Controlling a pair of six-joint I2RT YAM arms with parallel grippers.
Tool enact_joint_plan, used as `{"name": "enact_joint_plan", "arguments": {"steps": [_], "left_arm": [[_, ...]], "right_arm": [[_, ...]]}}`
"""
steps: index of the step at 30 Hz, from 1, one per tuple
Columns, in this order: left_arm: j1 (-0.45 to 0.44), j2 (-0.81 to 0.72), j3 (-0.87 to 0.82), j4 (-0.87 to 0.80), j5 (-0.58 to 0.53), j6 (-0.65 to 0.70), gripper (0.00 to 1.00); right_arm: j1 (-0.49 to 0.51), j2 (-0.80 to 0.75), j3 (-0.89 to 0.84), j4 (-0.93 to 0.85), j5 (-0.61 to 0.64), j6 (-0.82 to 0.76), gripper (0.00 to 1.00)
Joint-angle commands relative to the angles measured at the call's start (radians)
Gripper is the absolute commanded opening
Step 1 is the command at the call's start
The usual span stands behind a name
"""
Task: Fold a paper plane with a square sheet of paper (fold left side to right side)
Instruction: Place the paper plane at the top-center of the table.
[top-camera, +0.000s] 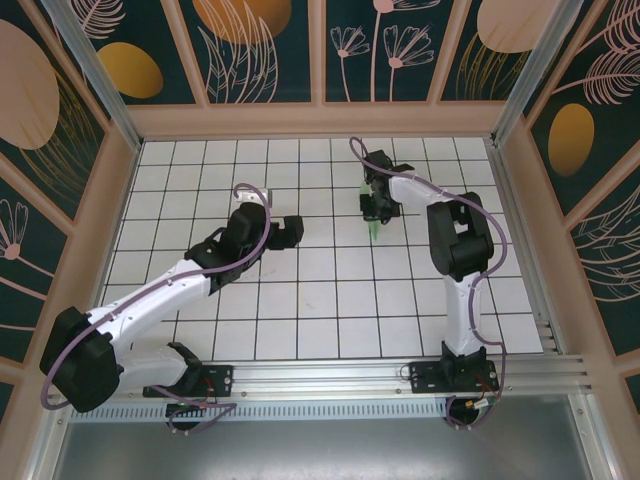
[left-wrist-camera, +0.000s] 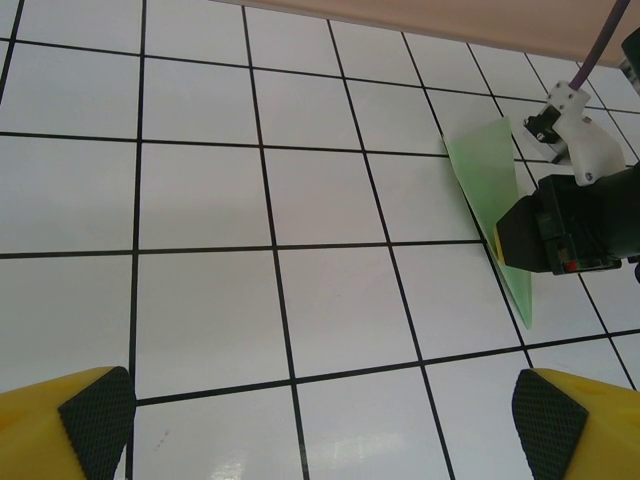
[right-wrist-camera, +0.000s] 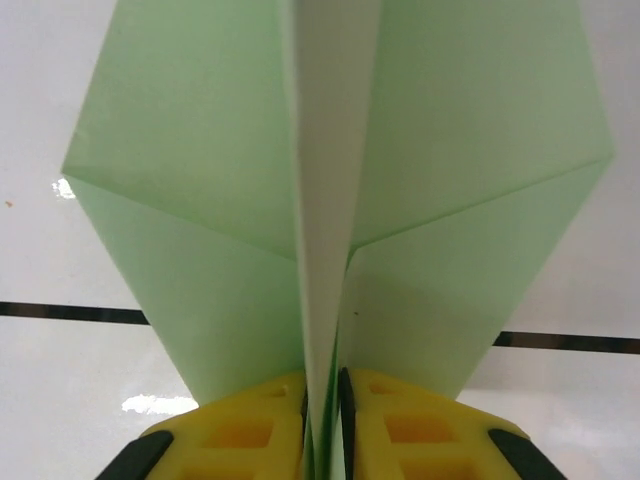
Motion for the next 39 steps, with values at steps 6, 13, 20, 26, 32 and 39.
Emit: {"name": "enact_joint_plan", "arguments": {"steps": [6, 13, 20, 26, 32, 39], "left_arm": [[0.005, 0.018, 0.011, -0.016, 0.008, -0.011, 0.98], [0.005, 0.023, 0.014, -0.02, 0.008, -0.011, 0.98], [0.005, 0.043, 0.029, -0.03, -0.002, -0.023, 0.99], [0.022, 0.06, 0.049, -0.047, -0.009, -0.044, 0.99], [0.108, 0.021, 0.045, -0.05, -0.007, -0.063, 0.99], [0.219, -0.141, -0.037, 0.05, -0.248, 0.005, 0.99]], "right_arm": [[-0.005, 0.03, -0.009, -0.008, -0.03, 0.001, 0.23], [-0.002, 0.016, -0.013, -0.014, -0.015, 0.009, 0.25], [0.013, -0.045, 0.039, -0.076, 0.028, 0.0, 0.31], [0.031, -0.122, 0.05, -0.13, 0.066, 0.01, 0.4], [0.034, -0.282, -0.005, -0.152, 0.119, 0.033, 0.48], [-0.051, -0.666, -0.346, 0.158, 0.168, 0.054, 0.62]]}}
